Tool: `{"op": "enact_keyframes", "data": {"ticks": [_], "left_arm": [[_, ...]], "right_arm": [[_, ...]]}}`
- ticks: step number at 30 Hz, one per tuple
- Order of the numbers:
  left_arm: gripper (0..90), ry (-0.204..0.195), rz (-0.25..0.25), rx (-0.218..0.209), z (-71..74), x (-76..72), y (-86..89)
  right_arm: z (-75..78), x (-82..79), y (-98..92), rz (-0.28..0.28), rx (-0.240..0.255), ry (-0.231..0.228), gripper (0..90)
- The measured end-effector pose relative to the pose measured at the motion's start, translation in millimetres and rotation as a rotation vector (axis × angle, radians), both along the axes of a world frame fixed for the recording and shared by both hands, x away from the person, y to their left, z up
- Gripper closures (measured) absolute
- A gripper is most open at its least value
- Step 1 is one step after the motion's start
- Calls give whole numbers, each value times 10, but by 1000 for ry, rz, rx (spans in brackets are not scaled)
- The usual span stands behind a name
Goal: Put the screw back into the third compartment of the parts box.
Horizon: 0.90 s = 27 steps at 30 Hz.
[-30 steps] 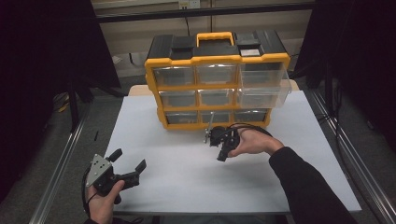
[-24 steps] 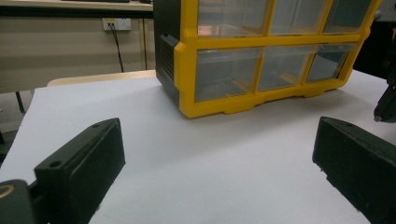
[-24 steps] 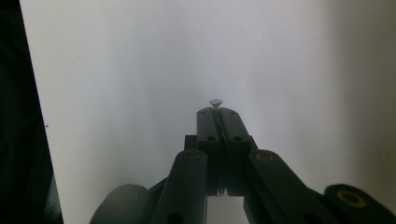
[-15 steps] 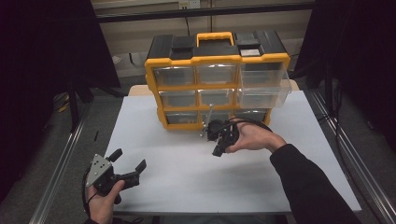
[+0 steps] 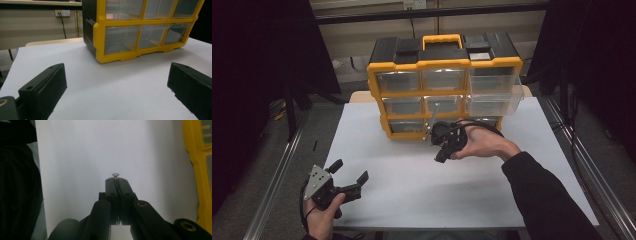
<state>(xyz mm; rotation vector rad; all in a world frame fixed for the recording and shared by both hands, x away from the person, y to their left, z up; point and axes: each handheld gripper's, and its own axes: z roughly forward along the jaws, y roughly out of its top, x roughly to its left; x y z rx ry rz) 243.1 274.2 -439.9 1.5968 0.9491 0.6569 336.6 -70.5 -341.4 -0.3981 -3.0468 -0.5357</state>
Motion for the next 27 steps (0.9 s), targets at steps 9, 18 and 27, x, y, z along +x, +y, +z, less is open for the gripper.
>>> {"op": "enact_keyframes", "data": {"ticks": [9,18,27], "left_arm": [[23,1,0,0,0,1,1],[23,-1,-1,0,1,0,0],[23,-2,0,1,2,-1,1]], "right_arm": [[188,-35,23,-3,15,-19,883],[401,-67,34,5,20,-50,884],[661,-69,14,-12,50,-87,884]]}}
